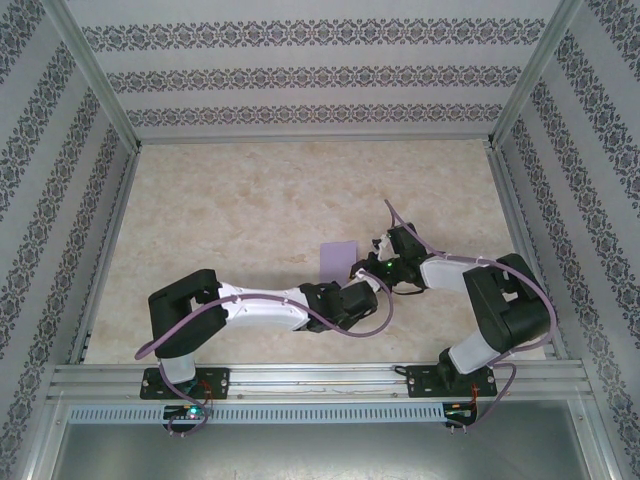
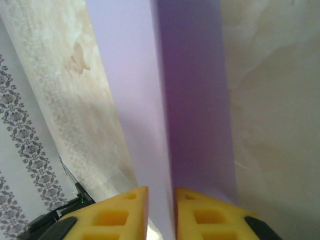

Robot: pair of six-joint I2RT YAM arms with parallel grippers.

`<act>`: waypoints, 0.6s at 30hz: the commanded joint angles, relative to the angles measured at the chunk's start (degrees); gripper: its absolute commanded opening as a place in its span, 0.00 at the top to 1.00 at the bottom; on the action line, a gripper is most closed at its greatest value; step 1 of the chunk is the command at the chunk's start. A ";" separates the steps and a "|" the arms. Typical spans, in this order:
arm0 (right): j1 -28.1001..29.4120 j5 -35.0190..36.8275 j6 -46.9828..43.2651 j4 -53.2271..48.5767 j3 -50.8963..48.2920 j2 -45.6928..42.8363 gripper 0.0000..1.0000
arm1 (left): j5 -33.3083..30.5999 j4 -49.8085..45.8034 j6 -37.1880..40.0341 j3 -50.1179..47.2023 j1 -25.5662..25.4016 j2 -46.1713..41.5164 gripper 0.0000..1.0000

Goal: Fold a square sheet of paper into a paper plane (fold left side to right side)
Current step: Fold the triangle a second time at the center of the table.

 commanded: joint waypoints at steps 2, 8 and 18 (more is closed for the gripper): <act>-2.08 0.55 -3.54 -2.59 0.99 -4.35 0.72 | 6.05 2.15 -2.56 -2.44 2.42 -4.01 1.00; -6.11 3.72 -8.30 -8.96 -0.24 -11.91 0.62 | 17.13 7.38 -7.36 -5.60 6.87 -6.16 1.00; -6.49 1.79 -9.96 -9.64 -8.92 -21.85 0.97 | 36.48 21.46 -20.35 -11.36 15.79 -5.43 1.00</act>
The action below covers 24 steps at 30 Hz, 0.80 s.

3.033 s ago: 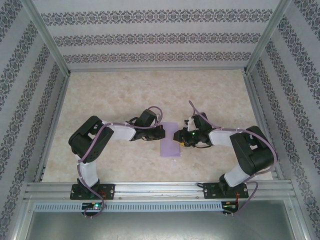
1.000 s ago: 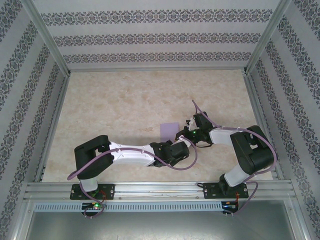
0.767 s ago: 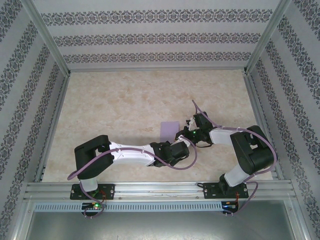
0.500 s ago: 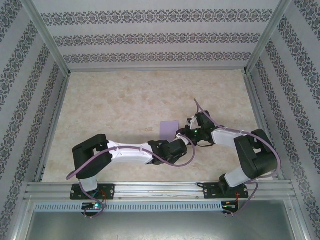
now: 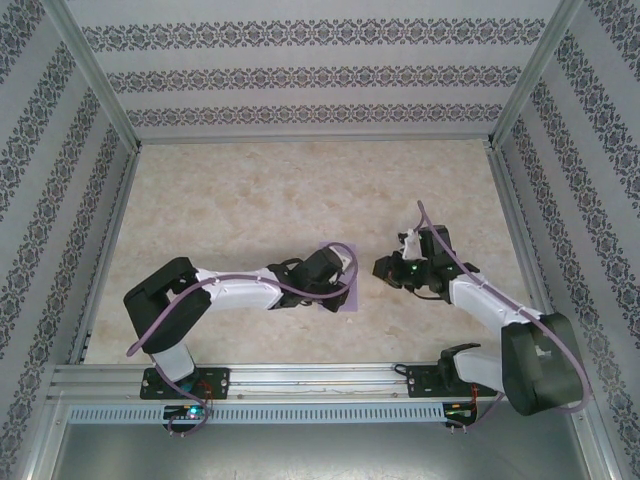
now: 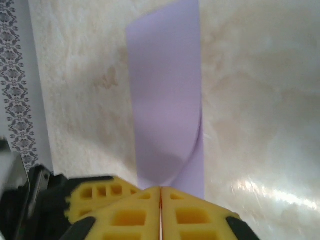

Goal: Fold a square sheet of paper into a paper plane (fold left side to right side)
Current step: Fold the triangle a second time at the center of the table.

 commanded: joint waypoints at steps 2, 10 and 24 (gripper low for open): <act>2.28 -1.16 0.09 -0.02 -4.18 -2.42 1.00 | 9.07 8.02 -7.78 -1.05 2.20 0.50 1.00; 10.47 2.00 5.63 7.91 -8.76 -0.45 1.00 | 12.69 13.25 -11.91 -1.99 3.46 2.04 1.00; 13.06 5.50 5.13 10.15 -7.47 5.54 1.00 | 11.50 10.79 -9.67 -2.90 3.75 0.88 1.00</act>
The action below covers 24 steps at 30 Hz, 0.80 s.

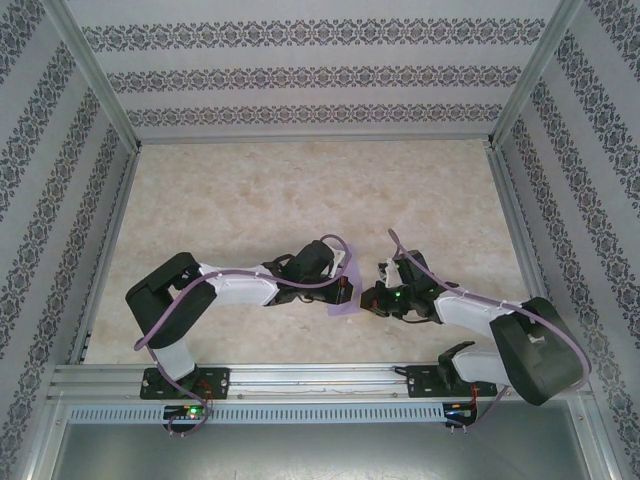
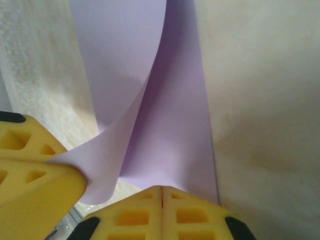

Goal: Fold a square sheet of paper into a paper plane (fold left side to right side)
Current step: Fold the triangle a second time at the center of the table.

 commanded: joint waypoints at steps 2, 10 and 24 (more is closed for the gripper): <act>0.78 2.40 -0.30 0.76 0.88 1.78 1.00 | 0.05 0.74 0.40 -0.64 0.82 -0.65 1.00; 1.13 4.12 -0.89 -0.92 0.92 4.15 1.00 | 0.38 0.35 0.43 -0.87 1.40 -0.90 1.00; 1.25 4.83 -2.37 -4.90 0.88 4.20 1.00 | 3.89 -2.68 2.45 -2.06 5.19 -1.61 0.99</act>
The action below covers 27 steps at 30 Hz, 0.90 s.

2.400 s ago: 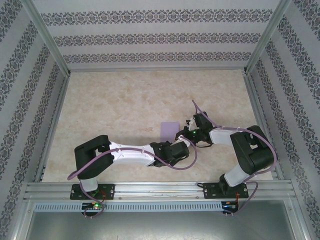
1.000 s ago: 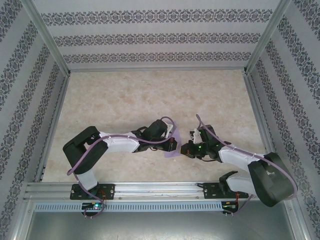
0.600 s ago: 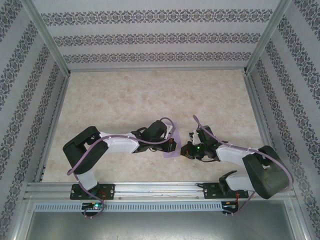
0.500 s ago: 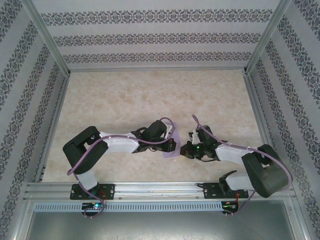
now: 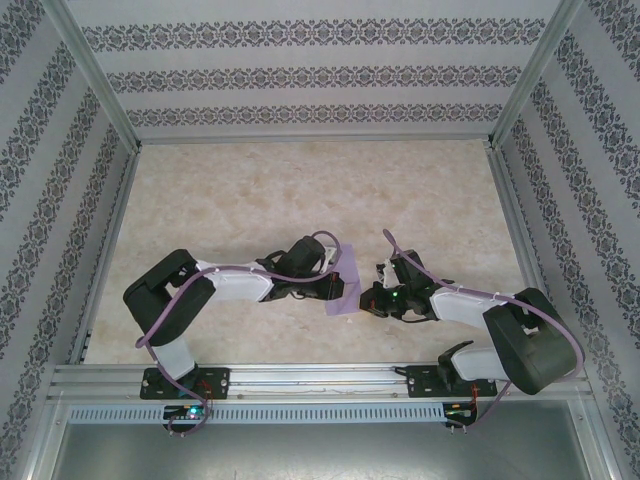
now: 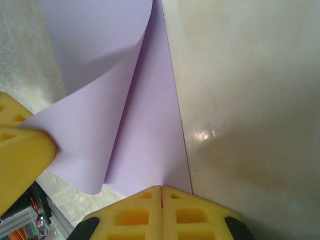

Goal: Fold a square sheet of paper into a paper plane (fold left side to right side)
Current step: Fold the triangle a second time at the center of the table.

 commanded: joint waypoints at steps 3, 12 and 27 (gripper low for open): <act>0.59 2.97 -1.76 -4.44 -0.35 1.13 1.00 | 1.69 -2.28 2.24 -0.90 1.93 -1.66 0.99; 0.66 3.24 -1.97 -4.61 1.49 2.01 1.00 | 0.68 -5.33 4.80 -0.69 3.52 -1.66 0.99; 0.85 3.58 -2.31 -4.81 1.85 3.08 1.00 | 0.10 -7.45 7.37 2.15 5.47 -0.01 0.99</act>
